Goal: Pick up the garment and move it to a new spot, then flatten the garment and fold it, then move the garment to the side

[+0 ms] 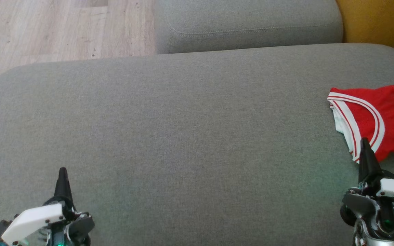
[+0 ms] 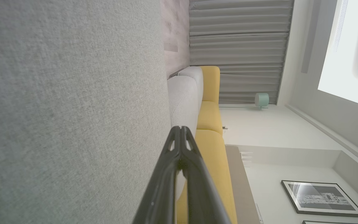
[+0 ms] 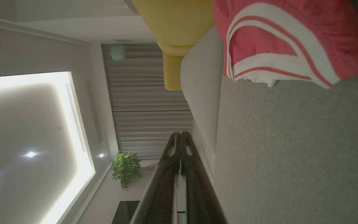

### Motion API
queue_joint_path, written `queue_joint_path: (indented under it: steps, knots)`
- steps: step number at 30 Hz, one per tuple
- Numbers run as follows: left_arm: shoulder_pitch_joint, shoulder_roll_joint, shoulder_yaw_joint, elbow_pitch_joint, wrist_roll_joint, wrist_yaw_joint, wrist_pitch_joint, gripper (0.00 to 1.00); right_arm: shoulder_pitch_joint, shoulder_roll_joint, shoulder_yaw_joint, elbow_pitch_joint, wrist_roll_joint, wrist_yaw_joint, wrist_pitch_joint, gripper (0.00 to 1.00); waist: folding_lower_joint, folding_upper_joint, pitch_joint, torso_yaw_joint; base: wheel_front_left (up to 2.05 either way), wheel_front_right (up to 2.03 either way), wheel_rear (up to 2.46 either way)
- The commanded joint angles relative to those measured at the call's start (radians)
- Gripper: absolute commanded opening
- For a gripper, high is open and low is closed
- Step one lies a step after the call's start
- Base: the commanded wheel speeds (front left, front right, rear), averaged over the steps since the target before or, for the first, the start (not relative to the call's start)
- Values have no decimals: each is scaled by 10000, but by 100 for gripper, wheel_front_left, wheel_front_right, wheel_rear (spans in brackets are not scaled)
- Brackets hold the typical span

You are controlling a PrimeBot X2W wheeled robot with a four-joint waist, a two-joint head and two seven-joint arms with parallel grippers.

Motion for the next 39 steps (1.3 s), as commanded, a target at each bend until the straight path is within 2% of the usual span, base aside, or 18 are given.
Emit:
queue_joint_path:
  steps: [1, 39]
  knots:
    - [-481, 68, 402, -364, -53, -63, 71, 0, -215, -62, 205, -410, 70, -7, 59, 0, 0, 0, 0, 1, 0, 0, 0]
    - [-481, 68, 402, -365, -53, -63, 71, 0, -215, -62, 206, -410, 71, -7, 59, 0, 0, 0, 0, 1, 0, 0, 0]
